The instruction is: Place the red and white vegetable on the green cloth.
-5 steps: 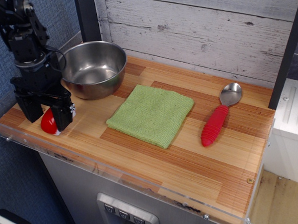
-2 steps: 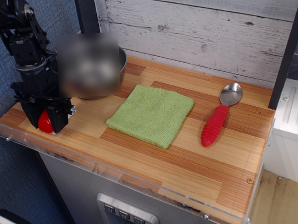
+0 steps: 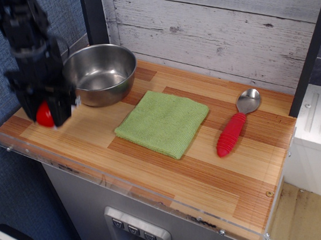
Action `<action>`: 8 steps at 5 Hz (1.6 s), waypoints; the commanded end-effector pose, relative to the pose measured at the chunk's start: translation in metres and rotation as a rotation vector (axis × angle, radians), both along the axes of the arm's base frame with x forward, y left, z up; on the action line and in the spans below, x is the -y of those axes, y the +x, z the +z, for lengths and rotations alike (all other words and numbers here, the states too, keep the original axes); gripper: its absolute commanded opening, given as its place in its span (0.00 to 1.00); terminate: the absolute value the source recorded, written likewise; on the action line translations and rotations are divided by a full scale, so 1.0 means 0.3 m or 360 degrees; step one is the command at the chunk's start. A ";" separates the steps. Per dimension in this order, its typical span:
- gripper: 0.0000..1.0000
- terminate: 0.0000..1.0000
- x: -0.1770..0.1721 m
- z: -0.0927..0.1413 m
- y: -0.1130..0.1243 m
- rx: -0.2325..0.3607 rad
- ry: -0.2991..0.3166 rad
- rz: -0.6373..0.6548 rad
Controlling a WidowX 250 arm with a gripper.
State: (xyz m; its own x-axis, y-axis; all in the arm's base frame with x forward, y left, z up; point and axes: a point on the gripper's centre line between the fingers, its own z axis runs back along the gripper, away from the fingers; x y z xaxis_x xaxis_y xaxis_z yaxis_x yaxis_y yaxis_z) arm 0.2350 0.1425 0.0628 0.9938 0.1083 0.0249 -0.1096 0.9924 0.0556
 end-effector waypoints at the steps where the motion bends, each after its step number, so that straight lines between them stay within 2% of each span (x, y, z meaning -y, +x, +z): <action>1: 0.00 0.00 0.176 0.098 0.073 0.0057 -0.0065 -0.0065; 2: 0.00 0.00 0.293 0.081 0.139 0.0000 -0.0071 -0.0046; 3: 0.00 0.00 0.367 0.064 0.192 0.0020 -0.0067 -0.0015; 4: 0.00 0.00 0.401 0.044 0.226 0.0069 -0.0011 -0.0035; 5: 0.00 0.00 0.393 0.003 0.238 0.0114 0.0030 0.0010; 6: 0.00 0.00 0.377 -0.058 0.254 0.0062 0.0066 -0.0001; 7: 0.00 0.00 0.366 -0.094 0.257 0.0025 0.0057 -0.0017; 8: 0.00 0.00 0.362 -0.102 0.260 0.0014 0.0047 -0.0018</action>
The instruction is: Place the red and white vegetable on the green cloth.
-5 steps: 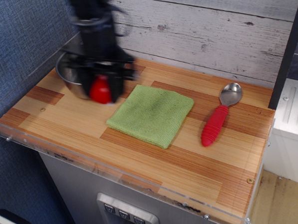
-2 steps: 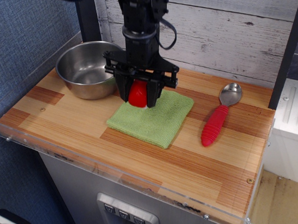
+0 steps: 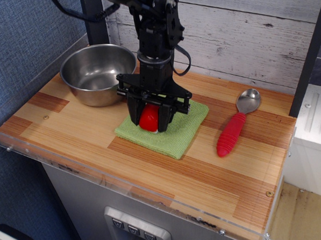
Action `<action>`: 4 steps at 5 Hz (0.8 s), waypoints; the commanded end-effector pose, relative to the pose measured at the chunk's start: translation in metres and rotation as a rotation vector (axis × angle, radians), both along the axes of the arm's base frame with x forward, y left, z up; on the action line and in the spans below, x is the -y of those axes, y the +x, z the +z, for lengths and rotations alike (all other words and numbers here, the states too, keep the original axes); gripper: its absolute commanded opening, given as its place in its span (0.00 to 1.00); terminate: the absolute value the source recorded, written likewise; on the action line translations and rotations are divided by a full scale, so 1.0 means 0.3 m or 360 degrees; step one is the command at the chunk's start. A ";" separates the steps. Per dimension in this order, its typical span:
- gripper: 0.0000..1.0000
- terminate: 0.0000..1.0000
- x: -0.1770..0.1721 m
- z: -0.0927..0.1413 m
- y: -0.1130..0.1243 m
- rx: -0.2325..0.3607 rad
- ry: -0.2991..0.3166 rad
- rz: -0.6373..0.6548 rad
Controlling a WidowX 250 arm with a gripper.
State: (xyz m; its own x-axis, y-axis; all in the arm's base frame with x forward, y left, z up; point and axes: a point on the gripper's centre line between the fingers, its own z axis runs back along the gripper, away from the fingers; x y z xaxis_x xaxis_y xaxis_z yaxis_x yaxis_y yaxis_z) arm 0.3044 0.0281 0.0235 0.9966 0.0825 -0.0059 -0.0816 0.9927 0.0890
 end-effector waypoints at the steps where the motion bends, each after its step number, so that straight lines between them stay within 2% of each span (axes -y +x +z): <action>1: 1.00 0.00 -0.022 0.028 0.030 0.0064 -0.0016 0.0002; 3: 1.00 0.00 -0.023 0.099 0.022 0.0162 -0.0044 -0.0054; 4: 1.00 0.00 -0.058 0.180 0.015 0.0229 -0.0059 -0.0046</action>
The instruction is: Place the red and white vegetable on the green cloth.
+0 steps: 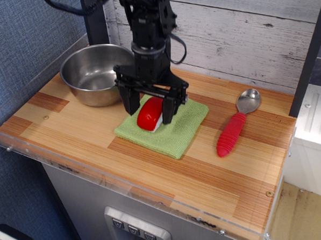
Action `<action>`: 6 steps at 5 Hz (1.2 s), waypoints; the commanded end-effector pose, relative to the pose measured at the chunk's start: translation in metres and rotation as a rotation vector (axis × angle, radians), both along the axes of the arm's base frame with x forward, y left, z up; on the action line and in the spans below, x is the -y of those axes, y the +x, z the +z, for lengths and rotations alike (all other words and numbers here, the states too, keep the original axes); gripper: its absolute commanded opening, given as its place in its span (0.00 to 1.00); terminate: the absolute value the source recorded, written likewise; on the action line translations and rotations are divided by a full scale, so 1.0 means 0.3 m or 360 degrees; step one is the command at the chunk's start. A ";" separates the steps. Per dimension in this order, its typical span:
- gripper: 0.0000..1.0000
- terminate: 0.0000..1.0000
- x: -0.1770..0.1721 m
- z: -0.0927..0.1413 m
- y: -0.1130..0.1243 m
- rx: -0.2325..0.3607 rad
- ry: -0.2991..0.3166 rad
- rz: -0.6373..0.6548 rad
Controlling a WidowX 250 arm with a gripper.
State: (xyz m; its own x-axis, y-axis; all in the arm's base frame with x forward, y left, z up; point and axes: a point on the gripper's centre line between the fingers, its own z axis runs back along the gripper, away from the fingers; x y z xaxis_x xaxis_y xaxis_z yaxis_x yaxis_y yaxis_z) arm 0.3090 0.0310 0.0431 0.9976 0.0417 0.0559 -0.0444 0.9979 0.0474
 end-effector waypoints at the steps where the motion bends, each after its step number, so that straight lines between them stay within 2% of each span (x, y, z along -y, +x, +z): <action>1: 1.00 0.00 -0.109 0.270 -0.038 0.0197 -0.0071 0.0012; 2: 1.00 0.00 -0.161 0.322 -0.081 0.0238 -0.0135 -0.0109; 3: 1.00 0.00 -0.169 0.294 -0.068 0.0213 -0.0192 -0.0256; 4: 1.00 0.00 -0.172 0.273 -0.061 0.0190 -0.0163 -0.0287; 5: 1.00 0.00 -0.184 0.270 -0.072 0.0210 -0.0032 -0.0181; 6: 1.00 0.00 -0.185 0.275 -0.075 0.0211 0.0005 -0.0164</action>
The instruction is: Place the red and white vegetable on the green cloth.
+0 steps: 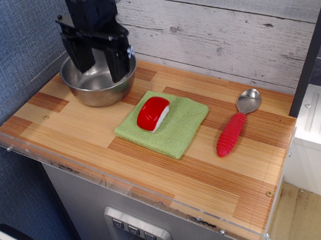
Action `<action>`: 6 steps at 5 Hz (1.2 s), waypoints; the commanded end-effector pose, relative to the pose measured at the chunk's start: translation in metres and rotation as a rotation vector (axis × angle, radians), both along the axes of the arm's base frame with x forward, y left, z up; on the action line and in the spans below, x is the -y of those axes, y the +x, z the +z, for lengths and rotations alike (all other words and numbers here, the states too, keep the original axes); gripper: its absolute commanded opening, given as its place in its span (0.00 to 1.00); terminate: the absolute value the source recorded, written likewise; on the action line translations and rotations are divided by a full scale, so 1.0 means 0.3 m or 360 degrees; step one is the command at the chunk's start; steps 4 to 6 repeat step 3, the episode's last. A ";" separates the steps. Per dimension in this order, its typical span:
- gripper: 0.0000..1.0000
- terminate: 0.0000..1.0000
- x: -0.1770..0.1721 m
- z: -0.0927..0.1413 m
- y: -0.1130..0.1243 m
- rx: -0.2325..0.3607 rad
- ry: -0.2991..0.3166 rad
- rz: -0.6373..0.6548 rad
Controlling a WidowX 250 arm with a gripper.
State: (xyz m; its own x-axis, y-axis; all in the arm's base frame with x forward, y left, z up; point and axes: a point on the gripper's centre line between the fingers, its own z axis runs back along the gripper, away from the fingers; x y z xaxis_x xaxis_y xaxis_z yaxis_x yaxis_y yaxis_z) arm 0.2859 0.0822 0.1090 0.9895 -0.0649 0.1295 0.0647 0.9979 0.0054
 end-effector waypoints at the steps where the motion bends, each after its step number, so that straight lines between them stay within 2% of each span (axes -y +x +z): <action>1: 1.00 0.00 -0.010 0.056 0.001 0.0102 0.0060 -0.0010; 2: 1.00 0.00 -0.010 0.056 0.001 0.0102 0.0060 -0.0010; 3: 1.00 1.00 -0.010 0.056 0.001 0.0102 0.0060 -0.0010; 6: 1.00 1.00 -0.010 0.056 0.001 0.0102 0.0060 -0.0010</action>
